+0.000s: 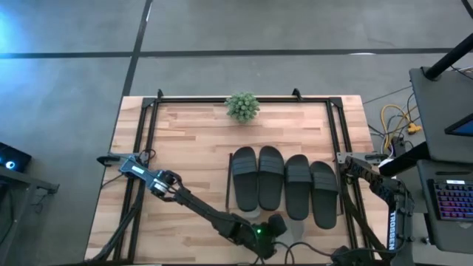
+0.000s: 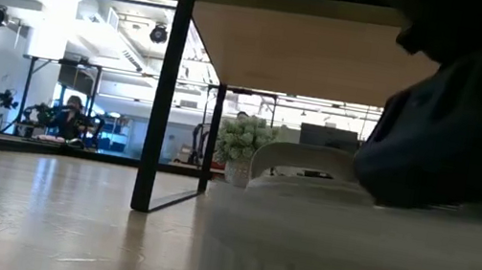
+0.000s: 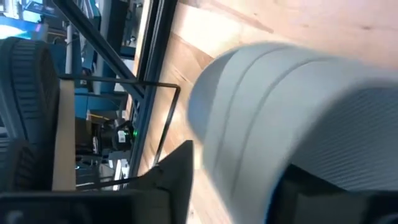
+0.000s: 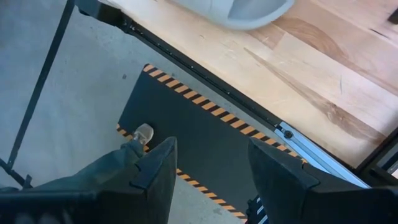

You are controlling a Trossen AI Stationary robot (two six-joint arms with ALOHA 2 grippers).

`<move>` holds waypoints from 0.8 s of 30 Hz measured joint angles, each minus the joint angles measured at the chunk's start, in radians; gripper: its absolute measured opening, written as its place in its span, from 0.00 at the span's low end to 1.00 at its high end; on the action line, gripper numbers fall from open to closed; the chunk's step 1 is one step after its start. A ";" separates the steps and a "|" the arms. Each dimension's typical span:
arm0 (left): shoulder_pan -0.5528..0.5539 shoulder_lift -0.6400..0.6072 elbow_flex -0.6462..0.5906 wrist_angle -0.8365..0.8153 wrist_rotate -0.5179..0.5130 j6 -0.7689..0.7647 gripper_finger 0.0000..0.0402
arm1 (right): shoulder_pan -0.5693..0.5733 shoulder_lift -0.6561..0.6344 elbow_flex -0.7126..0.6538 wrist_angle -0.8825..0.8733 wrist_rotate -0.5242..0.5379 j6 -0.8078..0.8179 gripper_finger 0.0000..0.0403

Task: Pick and place slides into the shelf
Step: Put the white slipper under the shelf

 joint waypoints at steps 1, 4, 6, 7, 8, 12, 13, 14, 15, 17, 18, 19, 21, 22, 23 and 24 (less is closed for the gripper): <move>-0.001 0.000 0.000 0.003 0.000 -0.003 0.34 | 0.000 0.000 0.000 -0.001 0.000 0.000 0.46; -0.001 0.000 0.000 0.008 -0.020 -0.025 0.44 | 0.000 0.000 0.000 -0.002 0.000 0.000 0.46; -0.001 -0.004 0.000 0.008 -0.050 -0.025 0.49 | 0.000 0.000 0.000 -0.003 0.000 -0.003 0.46; -0.001 -0.007 0.000 0.007 -0.059 -0.025 0.52 | 0.000 0.000 0.000 -0.003 0.000 -0.004 0.46; -0.001 -0.008 0.000 0.007 -0.063 -0.026 0.54 | 0.000 0.000 0.000 -0.003 0.000 -0.004 0.46; -0.001 -0.011 0.000 -0.053 -0.052 -0.028 0.58 | 0.000 0.000 0.000 -0.008 0.000 -0.007 0.46; -0.001 -0.013 0.000 -0.096 -0.042 -0.029 0.58 | 0.000 0.000 0.000 -0.008 0.000 -0.008 0.46; -0.002 -0.016 0.000 -0.141 -0.031 -0.033 0.58 | 0.000 0.000 0.000 -0.008 0.000 -0.008 0.46; -0.002 -0.016 0.000 -0.185 -0.016 -0.047 0.58 | 0.000 0.000 0.000 -0.008 0.000 -0.008 0.46; -0.006 -0.022 0.000 -0.235 0.007 -0.096 0.58 | 0.000 0.000 0.000 -0.010 0.000 -0.008 0.46; -0.008 -0.031 0.000 -0.260 0.020 -0.119 0.58 | 0.000 0.000 0.000 -0.012 0.000 -0.008 0.46; -0.010 -0.039 0.000 -0.270 0.027 -0.138 0.58 | 0.000 0.000 0.000 -0.015 0.001 -0.008 0.46; -0.017 -0.059 0.001 -0.270 0.027 -0.157 0.58 | 0.002 0.000 -0.001 -0.024 0.001 -0.008 0.46; -0.020 -0.069 0.006 -0.283 0.026 -0.169 0.58 | 0.002 0.000 -0.001 -0.029 0.001 -0.008 0.46; -0.021 -0.080 0.010 -0.292 0.029 -0.188 0.58 | 0.002 0.000 -0.001 -0.031 0.001 -0.008 0.46; -0.022 -0.092 0.011 -0.302 0.034 -0.212 0.58 | 0.002 0.000 -0.001 -0.033 0.001 -0.009 0.46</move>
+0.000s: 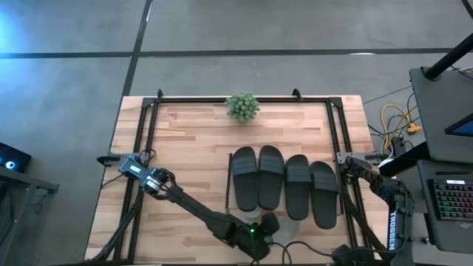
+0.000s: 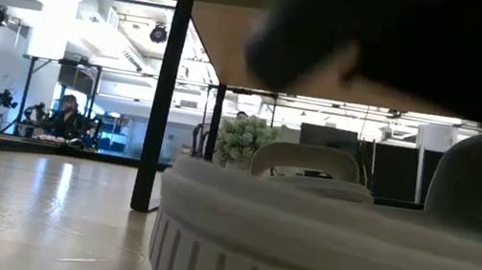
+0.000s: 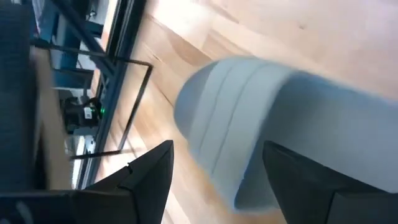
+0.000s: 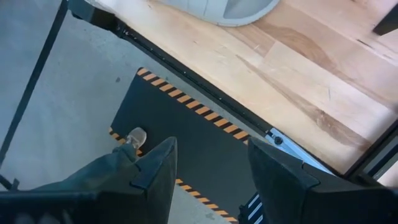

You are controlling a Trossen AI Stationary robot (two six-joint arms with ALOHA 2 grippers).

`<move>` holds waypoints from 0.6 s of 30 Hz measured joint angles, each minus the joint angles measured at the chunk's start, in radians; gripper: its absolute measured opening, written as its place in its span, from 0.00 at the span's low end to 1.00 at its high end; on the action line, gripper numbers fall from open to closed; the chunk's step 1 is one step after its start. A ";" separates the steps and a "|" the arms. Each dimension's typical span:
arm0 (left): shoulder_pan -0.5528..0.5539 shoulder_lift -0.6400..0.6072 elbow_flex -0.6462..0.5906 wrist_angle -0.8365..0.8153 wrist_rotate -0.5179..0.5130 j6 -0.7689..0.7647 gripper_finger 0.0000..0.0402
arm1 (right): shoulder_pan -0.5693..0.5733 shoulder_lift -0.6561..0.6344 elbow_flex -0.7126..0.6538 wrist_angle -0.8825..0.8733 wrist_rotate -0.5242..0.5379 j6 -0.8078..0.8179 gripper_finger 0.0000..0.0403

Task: Pick and place slides into the shelf
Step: Put the white slipper under the shelf

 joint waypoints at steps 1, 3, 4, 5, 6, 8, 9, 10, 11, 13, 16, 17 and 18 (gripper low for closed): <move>-0.001 -0.017 0.000 -0.024 0.004 -0.019 0.58 | 0.000 0.000 0.000 -0.001 0.000 -0.003 0.46; 0.000 -0.035 0.000 -0.062 -0.001 -0.051 0.58 | 0.000 0.000 0.000 -0.001 -0.001 -0.006 0.46; -0.004 -0.044 0.000 -0.091 -0.007 -0.061 0.58 | 0.000 0.000 0.000 0.000 -0.001 -0.006 0.46; -0.007 -0.053 -0.001 -0.139 -0.008 -0.079 0.58 | 0.000 0.000 0.000 0.000 0.000 -0.006 0.46; -0.011 -0.057 -0.002 -0.170 -0.007 -0.101 0.58 | 0.000 0.000 0.000 0.000 -0.001 -0.006 0.46; -0.028 -0.079 -0.002 -0.247 -0.001 -0.147 0.58 | 0.000 0.000 0.000 0.006 0.000 -0.007 0.46; -0.041 -0.096 -0.002 -0.306 0.008 -0.177 0.58 | 0.000 0.000 0.000 0.010 0.000 -0.010 0.46; -0.055 -0.108 -0.002 -0.344 0.022 -0.210 0.58 | 0.001 0.000 0.000 0.012 0.001 -0.010 0.46; -0.070 -0.121 0.000 -0.380 0.036 -0.245 0.58 | 0.001 0.000 0.000 0.013 0.001 -0.010 0.46; -0.110 -0.142 -0.002 -0.476 0.050 -0.321 0.58 | 0.000 0.000 -0.005 0.013 0.002 -0.010 0.46; -0.172 -0.152 -0.007 -0.541 0.062 -0.422 0.58 | 0.001 0.000 -0.016 0.013 0.001 -0.021 0.46; -0.188 -0.154 -0.010 -0.551 0.066 -0.459 0.58 | 0.001 0.000 -0.022 0.013 0.002 -0.022 0.46; -0.202 -0.154 -0.010 -0.539 0.074 -0.495 0.58 | 0.001 0.000 -0.027 0.012 0.002 -0.023 0.46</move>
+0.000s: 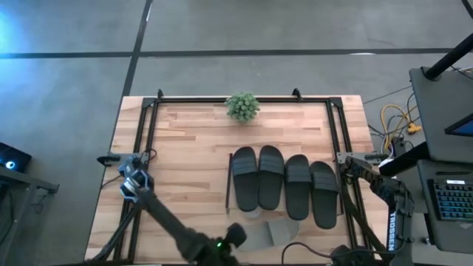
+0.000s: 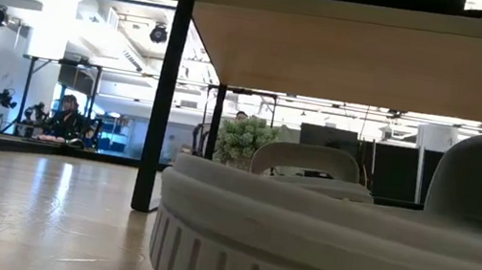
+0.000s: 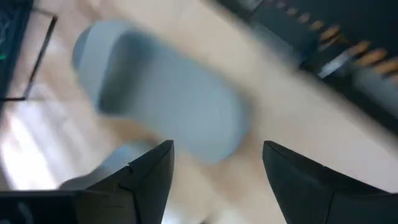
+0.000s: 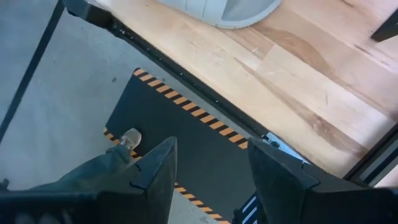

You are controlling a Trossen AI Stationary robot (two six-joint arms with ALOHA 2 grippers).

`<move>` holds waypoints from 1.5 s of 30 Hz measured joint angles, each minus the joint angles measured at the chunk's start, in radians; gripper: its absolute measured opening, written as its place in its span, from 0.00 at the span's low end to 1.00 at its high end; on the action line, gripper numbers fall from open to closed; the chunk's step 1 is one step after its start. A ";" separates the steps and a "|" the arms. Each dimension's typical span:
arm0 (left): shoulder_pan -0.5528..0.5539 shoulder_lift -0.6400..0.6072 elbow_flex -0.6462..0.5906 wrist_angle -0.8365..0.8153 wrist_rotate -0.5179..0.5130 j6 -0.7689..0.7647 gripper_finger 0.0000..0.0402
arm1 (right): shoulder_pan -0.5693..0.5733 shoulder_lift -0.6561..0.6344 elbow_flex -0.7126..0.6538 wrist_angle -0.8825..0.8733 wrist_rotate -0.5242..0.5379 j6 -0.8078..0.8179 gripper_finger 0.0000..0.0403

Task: Pick and place slides into the shelf
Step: Put the white slipper under the shelf

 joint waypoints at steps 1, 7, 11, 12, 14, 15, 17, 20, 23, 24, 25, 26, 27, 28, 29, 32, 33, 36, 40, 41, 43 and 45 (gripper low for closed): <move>-0.012 0.001 0.000 0.008 0.009 -0.031 0.57 | 0.000 0.000 -0.004 -0.002 0.000 -0.002 0.46; -0.026 0.050 -0.018 -0.005 0.029 -0.129 0.35 | 0.000 0.000 -0.031 0.002 0.000 -0.009 0.46; -0.018 0.045 -0.032 0.021 0.024 -0.129 0.09 | 0.000 0.000 -0.032 0.013 0.000 -0.007 0.46; -0.017 0.045 -0.039 0.021 0.024 -0.130 0.05 | 0.000 0.000 -0.032 0.019 0.000 -0.007 0.46; -0.013 0.046 -0.062 0.039 0.025 -0.130 0.03 | 0.000 0.000 -0.032 0.027 -0.001 -0.006 0.46; -0.011 0.047 -0.075 0.065 0.025 -0.129 0.03 | 0.000 0.000 -0.032 0.030 -0.001 -0.006 0.46; -0.009 0.047 -0.099 0.100 0.029 -0.130 0.03 | 0.000 0.000 -0.032 0.037 -0.001 -0.006 0.46; -0.006 0.047 -0.144 0.142 0.038 -0.129 0.01 | 0.000 0.000 -0.032 0.038 -0.003 -0.006 0.46; 0.000 0.047 -0.176 0.170 0.043 -0.129 0.00 | 0.000 0.000 -0.032 0.040 -0.003 -0.007 0.46; 0.004 0.047 -0.184 0.190 0.043 -0.129 0.00 | 0.000 0.000 -0.032 0.040 -0.003 -0.007 0.46; 0.009 0.047 -0.193 0.210 0.042 -0.129 0.00 | 0.000 0.000 -0.032 0.040 -0.003 -0.007 0.46; 0.013 0.047 -0.199 0.226 0.041 -0.129 0.00 | 0.000 0.000 -0.032 0.040 -0.003 -0.007 0.46; 0.018 0.047 -0.206 0.242 0.043 -0.129 0.00 | 0.000 0.000 -0.032 0.040 -0.003 -0.007 0.46; 0.023 0.047 -0.212 0.267 0.042 -0.128 0.00 | 0.000 0.000 -0.032 0.040 -0.003 -0.007 0.46; 0.029 0.047 -0.217 0.296 0.041 -0.128 0.00 | 0.000 0.000 -0.032 0.040 -0.003 -0.007 0.46; 0.048 0.047 -0.225 0.357 0.043 -0.128 0.00 | 0.000 0.000 -0.033 0.040 -0.002 -0.008 0.46; 0.055 0.047 -0.226 0.379 0.043 -0.128 0.00 | 0.000 0.000 -0.033 0.040 -0.002 -0.008 0.46; 0.075 0.047 -0.226 0.452 0.041 -0.105 0.00 | 0.000 0.000 -0.034 0.040 -0.002 -0.005 0.46; 0.100 0.047 -0.226 0.528 0.053 -0.093 0.00 | 0.000 0.000 -0.034 0.040 -0.001 0.002 0.46; 0.106 0.047 -0.226 0.538 0.058 -0.093 0.00 | 0.000 0.000 -0.034 0.041 -0.001 0.002 0.46; 0.115 0.047 -0.225 0.537 0.058 -0.097 0.00 | 0.000 0.000 -0.035 0.045 -0.001 0.002 0.46; 0.117 0.047 -0.226 0.531 0.058 -0.101 0.00 | 0.000 0.000 -0.035 0.052 -0.001 0.002 0.46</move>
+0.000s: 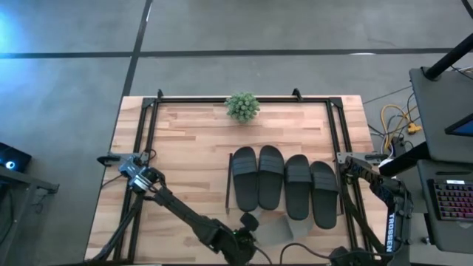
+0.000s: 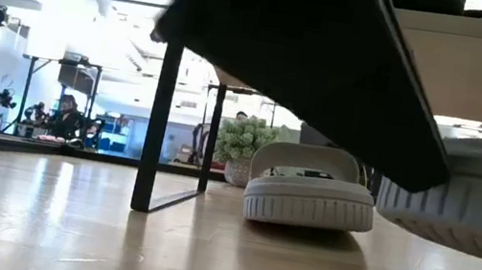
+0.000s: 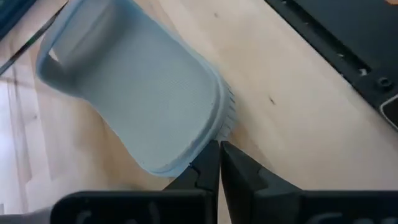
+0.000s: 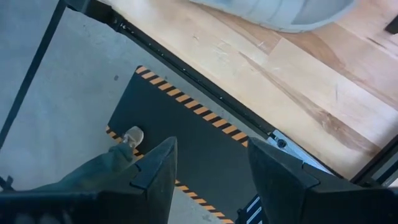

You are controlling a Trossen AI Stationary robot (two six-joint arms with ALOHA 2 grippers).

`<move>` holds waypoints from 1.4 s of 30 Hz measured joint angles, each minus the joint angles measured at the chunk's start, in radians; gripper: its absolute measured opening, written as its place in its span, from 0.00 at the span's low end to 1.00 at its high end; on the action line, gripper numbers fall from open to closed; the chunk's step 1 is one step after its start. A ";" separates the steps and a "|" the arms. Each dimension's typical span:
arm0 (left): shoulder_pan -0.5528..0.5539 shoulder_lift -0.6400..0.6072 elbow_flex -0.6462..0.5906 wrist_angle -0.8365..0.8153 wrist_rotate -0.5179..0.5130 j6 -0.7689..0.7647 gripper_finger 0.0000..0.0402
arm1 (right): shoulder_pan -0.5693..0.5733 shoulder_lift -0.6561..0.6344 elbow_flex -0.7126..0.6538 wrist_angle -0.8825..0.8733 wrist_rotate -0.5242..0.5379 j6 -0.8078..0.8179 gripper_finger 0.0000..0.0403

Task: Pick and place slides into the shelf
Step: Put the white slipper under the shelf

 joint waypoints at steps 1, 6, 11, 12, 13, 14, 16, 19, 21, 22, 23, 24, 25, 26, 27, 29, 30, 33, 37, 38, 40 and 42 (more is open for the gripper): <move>0.000 0.000 0.002 0.000 0.000 0.000 0.00 | 0.000 0.000 0.000 0.004 -0.001 0.000 0.46; -0.030 0.000 0.024 0.006 0.060 -0.003 0.00 | 0.012 0.000 -0.004 0.013 -0.002 0.028 0.46; -0.055 -0.002 0.044 0.003 0.070 -0.004 0.00 | 0.016 0.000 -0.062 0.088 -0.042 0.034 0.44; -0.060 -0.003 0.046 0.003 0.066 -0.005 0.00 | 0.016 0.000 -0.081 0.115 -0.044 0.034 0.41; -0.064 -0.004 0.046 0.002 0.059 -0.006 0.00 | 0.017 0.000 -0.103 0.146 -0.045 0.034 0.38; -0.068 -0.006 0.047 0.002 0.046 -0.006 0.00 | 0.018 0.000 -0.127 0.182 -0.050 0.034 0.35; -0.078 -0.012 0.048 -0.007 0.014 -0.023 0.00 | 0.018 0.000 -0.177 0.270 -0.065 0.030 0.26; -0.089 -0.026 0.047 -0.007 -0.001 -0.056 0.00 | 0.020 0.001 -0.257 0.410 -0.077 0.026 0.12; -0.097 -0.028 0.047 -0.007 -0.004 -0.068 0.00 | 0.021 0.002 -0.313 0.486 -0.071 0.026 0.05; -0.101 -0.028 0.046 -0.010 -0.006 -0.080 0.00 | 0.021 0.002 -0.337 0.505 -0.068 0.027 0.04; -0.104 -0.028 0.046 -0.021 -0.006 -0.088 0.00 | 0.021 0.002 -0.360 0.510 -0.063 0.034 0.04; -0.106 -0.028 0.043 -0.032 -0.007 -0.103 0.00 | 0.021 0.002 -0.382 0.509 -0.052 0.038 0.03; -0.107 -0.028 0.036 -0.032 -0.007 -0.115 0.00 | 0.018 0.002 -0.401 0.506 -0.040 0.041 0.03; -0.108 -0.028 0.029 -0.031 -0.008 -0.133 0.00 | 0.013 0.002 -0.417 0.500 -0.028 0.041 0.03; -0.109 -0.028 0.020 -0.036 -0.008 -0.151 0.00 | 0.008 0.002 -0.432 0.494 -0.019 0.041 0.03; -0.112 -0.028 0.009 -0.054 -0.008 -0.162 0.00 | -0.007 0.002 -0.462 0.489 -0.003 0.040 0.03; -0.112 -0.027 0.006 -0.061 -0.008 -0.161 0.00 | -0.014 0.002 -0.474 0.490 0.011 0.036 0.03; -0.113 -0.027 -0.008 -0.060 -0.036 -0.160 0.00 | -0.038 0.002 -0.513 0.494 0.046 0.026 0.03; -0.111 -0.027 -0.023 -0.060 -0.102 -0.155 0.00 | -0.064 0.002 -0.567 0.495 0.060 -0.020 0.03; -0.110 -0.027 -0.024 -0.060 -0.117 -0.143 0.00 | -0.068 0.002 -0.578 0.494 0.075 -0.030 0.03; -0.109 -0.027 -0.026 -0.059 -0.122 -0.104 0.00 | -0.073 0.002 -0.603 0.491 0.103 -0.044 0.03; -0.109 -0.027 -0.032 -0.059 -0.124 -0.074 0.00 | -0.075 0.002 -0.622 0.491 0.132 -0.059 0.03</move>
